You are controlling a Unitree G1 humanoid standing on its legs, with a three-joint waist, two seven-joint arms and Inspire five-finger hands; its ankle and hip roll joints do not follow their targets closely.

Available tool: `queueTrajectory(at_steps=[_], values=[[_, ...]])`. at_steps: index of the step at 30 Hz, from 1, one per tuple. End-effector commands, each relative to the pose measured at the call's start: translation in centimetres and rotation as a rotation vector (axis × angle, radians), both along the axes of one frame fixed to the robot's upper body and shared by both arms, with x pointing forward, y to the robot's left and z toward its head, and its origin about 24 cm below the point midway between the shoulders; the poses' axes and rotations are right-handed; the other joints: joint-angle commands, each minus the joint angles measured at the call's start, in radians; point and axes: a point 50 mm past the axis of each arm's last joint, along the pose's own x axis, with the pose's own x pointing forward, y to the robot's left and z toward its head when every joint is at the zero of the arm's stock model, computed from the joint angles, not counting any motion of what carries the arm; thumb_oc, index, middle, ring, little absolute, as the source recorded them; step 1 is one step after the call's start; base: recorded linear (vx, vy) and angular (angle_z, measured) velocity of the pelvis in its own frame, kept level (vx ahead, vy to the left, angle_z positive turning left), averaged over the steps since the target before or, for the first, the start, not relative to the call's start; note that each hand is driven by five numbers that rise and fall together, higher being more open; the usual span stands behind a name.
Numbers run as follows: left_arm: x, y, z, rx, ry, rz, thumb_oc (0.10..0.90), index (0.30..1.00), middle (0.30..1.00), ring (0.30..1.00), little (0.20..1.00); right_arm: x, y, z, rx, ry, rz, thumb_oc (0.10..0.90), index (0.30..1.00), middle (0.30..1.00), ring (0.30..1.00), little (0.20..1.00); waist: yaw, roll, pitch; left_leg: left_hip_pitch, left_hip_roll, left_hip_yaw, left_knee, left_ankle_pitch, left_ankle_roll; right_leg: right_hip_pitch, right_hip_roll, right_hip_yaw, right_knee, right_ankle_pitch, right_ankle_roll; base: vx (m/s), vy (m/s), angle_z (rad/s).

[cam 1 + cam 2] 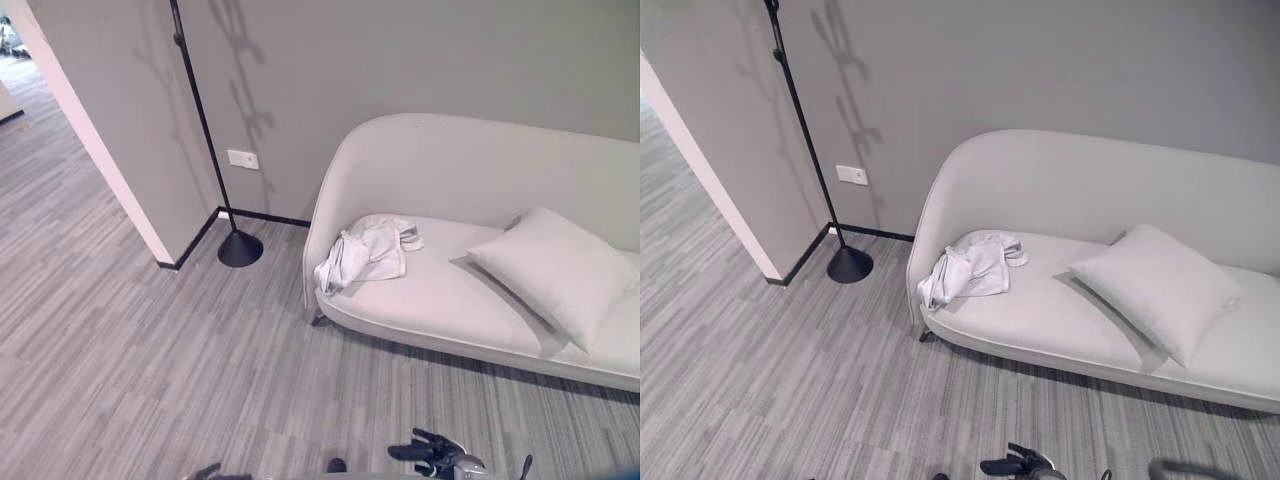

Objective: Hang the clothes on the sofa on the clothes rack.

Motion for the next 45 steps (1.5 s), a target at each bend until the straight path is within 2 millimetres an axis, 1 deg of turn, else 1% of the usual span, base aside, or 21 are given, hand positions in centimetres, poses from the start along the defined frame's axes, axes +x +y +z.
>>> queueTrajectory(at_steps=[1, 3, 4, 5, 6, 7, 12, 14, 16, 17, 19, 21, 22, 25, 30, 34, 36, 38, 42, 44, 45], values=[[0.3, -2.0, -0.4, -0.016, 0.021, -0.161, 0.800, 0.900, 0.900, 0.900, 0.900, 2.7, -2.4, 1.6, -0.024, -0.148, -0.101, 0.800, 0.900, 0.900, 0.900, 0.900, 0.038, 0.005, 0.024, 0.029, -0.084, 0.100, -0.333, 0.069, 0.052, 0.075, -0.128, 0.076, 0.009, -0.030, 0.201, 0.38, 0.059, 0.31], [0.1, -2.0, -0.4, -0.013, 0.030, -0.179, 0.800, 0.900, 0.900, 0.900, 0.900, 3.2, -2.6, 1.9, -0.030, -0.175, -0.113, 0.800, 0.900, 0.900, 0.900, 0.900, 0.061, 0.022, 0.003, 0.001, -0.120, 0.144, -0.581, 0.113, 0.044, 0.102, -0.106, 0.057, 0.009, -0.064, 0.209, 0.43, 0.123, 0.27], [-0.3, -2.0, -0.5, -0.019, 0.046, -0.182, 0.800, 0.900, 0.900, 0.900, 0.900, 3.8, -2.5, 2.2, -0.039, -0.182, -0.099, 0.800, 0.900, 0.900, 0.900, 0.900, 0.092, 0.043, -0.009, -0.004, -0.134, 0.161, -0.741, 0.195, 0.035, 0.144, -0.081, 0.054, 0.009, -0.097, 0.206, 0.35, 0.101, 0.14], [-0.3, -2.0, -0.5, -0.018, 0.046, -0.182, 0.800, 0.900, 0.900, 0.900, 0.900, 3.9, -2.5, 2.2, -0.038, -0.182, -0.099, 0.800, 0.900, 0.900, 0.900, 0.900, 0.092, 0.041, -0.005, 0.003, -0.136, 0.162, -0.747, 0.198, 0.035, 0.149, -0.083, 0.054, 0.009, -0.098, 0.207, 0.43, 0.154, 0.17], [-1.3, -2.0, -0.7, -0.016, 0.088, -0.181, 0.800, 0.900, 0.900, 0.900, 0.900, 5.6, -1.6, 2.8, -0.039, -0.214, -0.065, 0.800, 0.900, 0.900, 0.900, 0.900, 0.111, 0.043, -0.016, -0.005, -0.162, 0.136, -0.748, 0.209, 0.037, 0.174, -0.084, 0.055, 0.009, -0.115, 0.209, 0.30, 0.135, 0.13], [-1.8, -1.8, -0.8, -0.018, 0.106, -0.176, 0.800, 0.900, 0.900, 0.900, 0.900, 5.8, -1.1, 2.7, -0.027, -0.214, -0.059, 0.800, 0.900, 0.900, 0.900, 0.900, 0.112, 0.039, -0.027, 0.020, -0.168, 0.130, -0.766, 0.206, 0.046, 0.179, -0.090, 0.052, 0.009, -0.117, 0.211, 0.30, 0.135, -0.08], [-2.9, -0.8, -0.7, 0.003, 0.130, -0.149, 0.800, 0.900, 0.900, 0.900, 0.900, 5.3, 0.4, 2.2, 0.016, -0.196, -0.064, 0.800, 0.900, 0.900, 0.900, 0.900, 0.126, 0.020, -0.081, 0.131, -0.184, 0.126, -0.858, 0.195, 0.068, 0.203, -0.123, 0.020, 0.042, -0.115, 0.236, 0.29, 0.137, -0.05], [-2.9, -0.8, -0.8, 0.010, 0.136, -0.170, 0.800, 0.900, 0.900, 0.900, 0.900, 5.1, 0.7, 2.0, 0.022, -0.183, -0.077, 0.800, 0.900, 0.900, 0.900, 0.900, 0.135, 0.023, -0.096, 0.187, -0.189, 0.121, -0.899, 0.187, 0.078, 0.184, -0.145, 0.001, 0.127, -0.121, 0.256, 0.20, 0.175, 0.29], [-2.5, -1.1, -0.7, 0.020, 0.135, -0.231, 0.800, 0.900, 0.900, 0.900, 0.900, 5.3, 1.1, 2.0, 0.038, -0.188, -0.107, 0.800, 0.900, 0.900, 0.900, 0.900, 0.136, 0.040, -0.089, 0.231, -0.189, 0.113, -0.910, 0.169, 0.094, 0.134, -0.169, -0.014, 0.261, -0.109, 0.278, 0.13, 0.166, 0.12], [-2.2, -1.3, -0.7, 0.027, 0.140, -0.295, 0.800, 0.900, 0.900, 0.900, 0.900, 5.1, 1.5, 1.8, 0.058, -0.175, -0.138, 0.800, 0.900, 0.900, 0.900, 0.900, 0.125, 0.058, -0.079, 0.258, -0.184, 0.089, -0.916, 0.162, 0.104, 0.073, -0.186, -0.026, 0.372, -0.063, 0.290, 0.14, 0.098, 0.14], [-1.8, -1.8, -0.8, 0.029, 0.141, -0.336, 0.800, 0.900, 0.900, 0.900, 0.900, 4.3, 1.9, 1.4, 0.072, -0.141, -0.186, 0.800, 0.900, 0.900, 0.900, 0.900, 0.106, 0.075, -0.080, 0.282, -0.165, 0.052, -0.932, 0.148, 0.094, 0.031, -0.204, -0.065, 0.304, -0.076, 0.272, 0.12, -0.020, 0.65], [-1.5, -2.0, -0.8, 0.036, 0.143, -0.364, 0.800, 0.900, 0.900, 0.900, 0.900, 3.2, 1.3, 1.0, 0.057, -0.085, -0.255, 0.800, 0.900, 0.900, 0.900, 0.900, 0.080, 0.063, -0.071, 0.296, -0.168, 0.024, -0.932, 0.137, 0.085, 0.038, -0.171, 0.010, 0.162, -0.072, 0.266, 0.09, -0.089, 0.88], [-1.9, -2.3, -0.9, 0.026, 0.156, -0.356, 0.800, 0.900, 0.900, 0.900, 0.900, 2.7, 1.8, 0.7, 0.074, -0.054, -0.294, 0.800, 0.900, 0.900, 0.900, 0.900, 0.088, 0.051, -0.079, 0.292, -0.169, 0.024, -0.932, 0.132, 0.078, 0.057, -0.164, 0.008, 0.093, -0.061, 0.266, 0.09, -0.105, 0.80], [-2.4, -2.7, -1.1, 0.007, 0.166, -0.343, 0.800, 0.900, 0.900, 0.900, 0.900, 1.6, 2.3, 0.3, 0.104, -0.017, -0.352, 0.800, 0.900, 0.900, 0.900, 0.900, 0.092, 0.042, -0.094, 0.293, -0.167, -0.001, -0.932, 0.125, 0.067, 0.091, -0.148, 0.006, 0.021, -0.040, 0.262, 0.08, -0.075, 0.48], [-3.3, -2.7, -1.2, -0.004, 0.199, -0.318, 0.800, 0.900, 0.900, 0.900, 0.900, 0.3, 3.3, -0.3, 0.169, -0.002, -0.447, 0.800, 0.900, 0.900, 0.900, 0.900, 0.092, 0.033, -0.105, 0.281, -0.157, -0.042, -0.932, 0.132, 0.039, 0.110, -0.136, -0.035, 0.009, -0.063, 0.253, 0.03, -0.049, 0.14], [-4.1, -2.1, -1.2, -0.002, 0.205, -0.220, 0.800, 0.900, 0.900, 0.900, 0.900, 2.3, 5.5, 0.3, 0.240, -0.145, -0.409, 0.800, 0.900, 0.900, 0.900, 0.900, 0.081, 0.026, -0.105, 0.263, -0.152, -0.064, -0.932, 0.143, 0.024, 0.102, -0.130, -0.060, 0.009, -0.068, 0.250, 0.00, -0.044, 0.36], [-5.0, -2.2, -1.3, -0.013, 0.218, -0.176, 0.800, 0.900, 0.900, 0.900, 0.900, 6.1, 7.0, 3.3, 0.296, -0.392, -0.306, 0.800, 0.900, 0.900, 0.900, 0.900, 0.060, 0.022, -0.101, 0.254, -0.147, -0.057, -0.932, 0.144, 0.021, 0.092, -0.127, -0.057, 0.009, -0.068, 0.250, -0.01, -0.038, 0.16], [-5.2, -2.3, -1.4, -0.013, 0.213, -0.163, 0.800, 0.900, 0.900, 0.900, 0.900, 8.4, 6.9, 7.4, 0.311, -0.628, -0.229, 0.800, 0.900, 0.900, 0.900, 0.900, 0.040, 0.018, -0.096, 0.248, -0.144, -0.049, -0.932, 0.143, 0.021, 0.084, -0.128, -0.050, 0.009, -0.064, 0.252, -0.01, -0.010, -0.06], [-4.7, -2.8, -1.4, -0.019, 0.192, -0.213, 0.800, 0.900, 0.900, 0.900, 0.900, 8.3, 3.8, 14.8, 0.226, -0.983, -0.094, 0.800, 0.900, 0.900, 0.900, 0.900, -0.002, 0.014, -0.089, 0.240, -0.137, -0.033, -0.932, 0.138, 0.020, 0.064, -0.128, -0.031, 0.009, -0.056, 0.256, -0.03, -0.020, -0.26], [-4.5, -2.8, -1.4, -0.020, 0.189, -0.247, 0.800, 0.900, 0.900, 0.900, 0.900, 7.7, 2.5, 17.3, 0.175, -1.086, -0.034, 0.800, 0.900, 0.900, 0.900, 0.900, -0.015, 0.013, -0.089, 0.237, -0.133, -0.028, -0.932, 0.136, 0.019, 0.057, -0.127, -0.023, 0.009, -0.055, 0.257, -0.01, -0.023, -0.35], [-4.5, -2.8, -1.4, -0.021, 0.190, -0.248, 0.800, 0.900, 0.900, 0.900, 0.900, 7.6, 2.5, 17.3, 0.174, -1.085, -0.034, 0.800, 0.900, 0.900, 0.900, 0.900, -0.014, 0.014, -0.089, 0.237, -0.133, -0.028, -0.932, 0.136, 0.019, 0.056, -0.126, -0.022, 0.009, -0.055, 0.257, -0.01, -0.026, -0.42]])
